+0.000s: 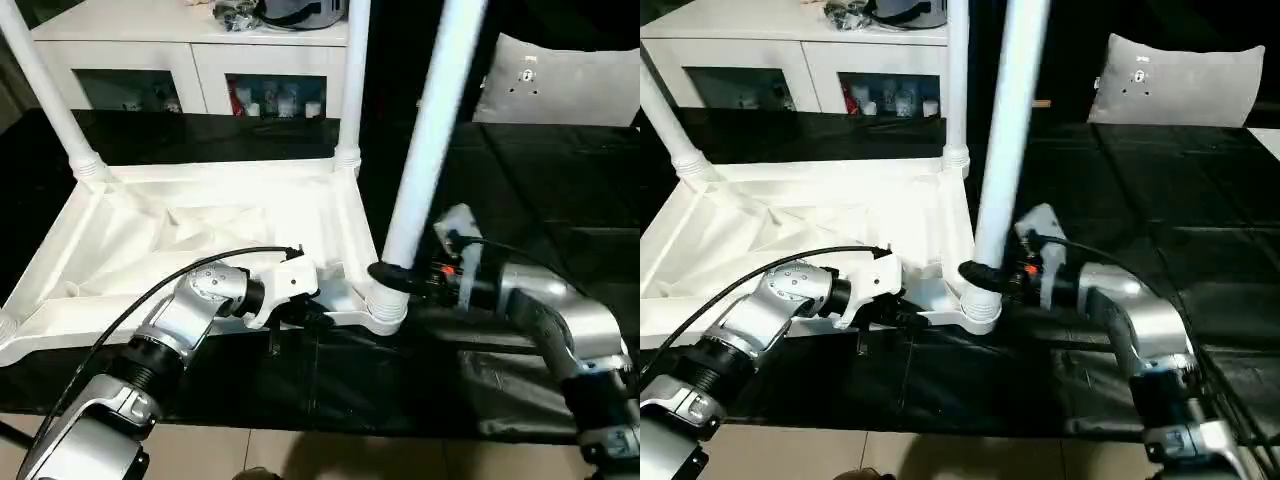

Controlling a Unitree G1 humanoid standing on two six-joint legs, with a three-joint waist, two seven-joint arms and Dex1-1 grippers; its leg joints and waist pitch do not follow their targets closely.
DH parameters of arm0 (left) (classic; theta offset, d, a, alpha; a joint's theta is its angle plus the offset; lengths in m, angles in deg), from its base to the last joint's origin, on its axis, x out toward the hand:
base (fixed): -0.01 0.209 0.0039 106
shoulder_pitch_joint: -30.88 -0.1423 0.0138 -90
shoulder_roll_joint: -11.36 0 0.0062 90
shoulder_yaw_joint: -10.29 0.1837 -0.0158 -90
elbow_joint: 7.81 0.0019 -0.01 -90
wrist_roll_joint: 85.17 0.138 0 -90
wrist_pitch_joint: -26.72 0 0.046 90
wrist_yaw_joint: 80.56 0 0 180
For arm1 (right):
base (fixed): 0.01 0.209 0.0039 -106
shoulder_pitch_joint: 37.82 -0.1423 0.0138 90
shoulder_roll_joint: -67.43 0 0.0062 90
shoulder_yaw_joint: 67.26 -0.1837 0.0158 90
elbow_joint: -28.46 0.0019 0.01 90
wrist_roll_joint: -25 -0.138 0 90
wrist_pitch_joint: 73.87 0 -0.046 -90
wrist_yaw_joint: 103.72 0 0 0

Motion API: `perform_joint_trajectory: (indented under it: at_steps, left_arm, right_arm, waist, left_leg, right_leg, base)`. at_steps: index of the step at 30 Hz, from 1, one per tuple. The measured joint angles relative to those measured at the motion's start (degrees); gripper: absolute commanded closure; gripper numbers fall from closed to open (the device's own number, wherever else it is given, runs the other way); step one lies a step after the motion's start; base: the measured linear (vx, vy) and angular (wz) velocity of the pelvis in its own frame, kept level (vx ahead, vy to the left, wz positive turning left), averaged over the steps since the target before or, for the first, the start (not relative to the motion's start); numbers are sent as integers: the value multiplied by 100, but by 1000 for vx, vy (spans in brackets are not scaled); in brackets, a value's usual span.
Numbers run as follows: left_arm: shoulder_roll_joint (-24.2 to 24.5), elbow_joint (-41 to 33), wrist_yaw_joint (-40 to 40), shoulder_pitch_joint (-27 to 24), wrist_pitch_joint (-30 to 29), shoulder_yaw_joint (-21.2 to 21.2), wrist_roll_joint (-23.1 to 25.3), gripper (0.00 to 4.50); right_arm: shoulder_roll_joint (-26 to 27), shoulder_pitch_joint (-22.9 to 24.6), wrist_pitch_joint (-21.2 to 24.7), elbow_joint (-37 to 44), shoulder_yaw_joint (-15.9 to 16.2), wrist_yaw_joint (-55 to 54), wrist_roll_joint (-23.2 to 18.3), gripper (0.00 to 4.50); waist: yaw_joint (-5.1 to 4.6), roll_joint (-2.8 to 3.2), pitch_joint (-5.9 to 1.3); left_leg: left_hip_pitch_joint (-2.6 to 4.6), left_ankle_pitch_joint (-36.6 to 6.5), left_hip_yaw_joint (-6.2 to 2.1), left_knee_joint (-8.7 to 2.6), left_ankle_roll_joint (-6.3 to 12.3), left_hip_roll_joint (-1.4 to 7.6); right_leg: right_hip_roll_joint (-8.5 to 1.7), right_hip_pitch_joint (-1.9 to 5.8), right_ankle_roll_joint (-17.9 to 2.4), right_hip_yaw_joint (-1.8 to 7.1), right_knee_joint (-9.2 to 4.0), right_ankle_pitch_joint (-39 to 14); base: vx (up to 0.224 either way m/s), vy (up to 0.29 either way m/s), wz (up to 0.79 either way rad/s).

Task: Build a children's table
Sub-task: Insert table leg to table base

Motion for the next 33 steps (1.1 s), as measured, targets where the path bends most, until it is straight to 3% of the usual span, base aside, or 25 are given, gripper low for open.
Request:
perform_joint_trajectory:
  at_steps: [6,12,24,33]
  left_arm:
    - [-22,-14,-30,-15,-52,-2,-3,450]
    - [-31,16,-105,-30,-63,-3,-1,450]
    - [-4,48,-19,-5,-58,4,8,450]
    - [6,234,49,105,-29,18,42,450]
  right_arm:
    - [239,492,-847,-30,-263,-87,-77,263]
    - [113,678,-1478,107,13,-154,236,264]
    - [-284,18,-1579,-134,681,477,805,264]
    - [-346,-225,-1538,-316,829,734,907,264]
  waist:
    - [14,-4,-5]
    - [-17,-1,-7]
    - [-38,-20,-19]
    - [-40,-25,-22]
  left_leg:
    - [3,-7,1,0,-11,2]
    - [18,-7,1,3,-16,2]
    - [22,-8,2,3,-15,2]
    - [30,-7,3,0,-17,11]
  right_leg:
    - [0,2,0,0,-1,0]
    - [0,15,-1,3,2,4]
    - [0,20,-3,4,0,5]
    - [5,19,-5,1,9,3]
  base:
    - [0,0,0]
    - [0,0,0]
    - [0,0,0]
    - [0,0,0]
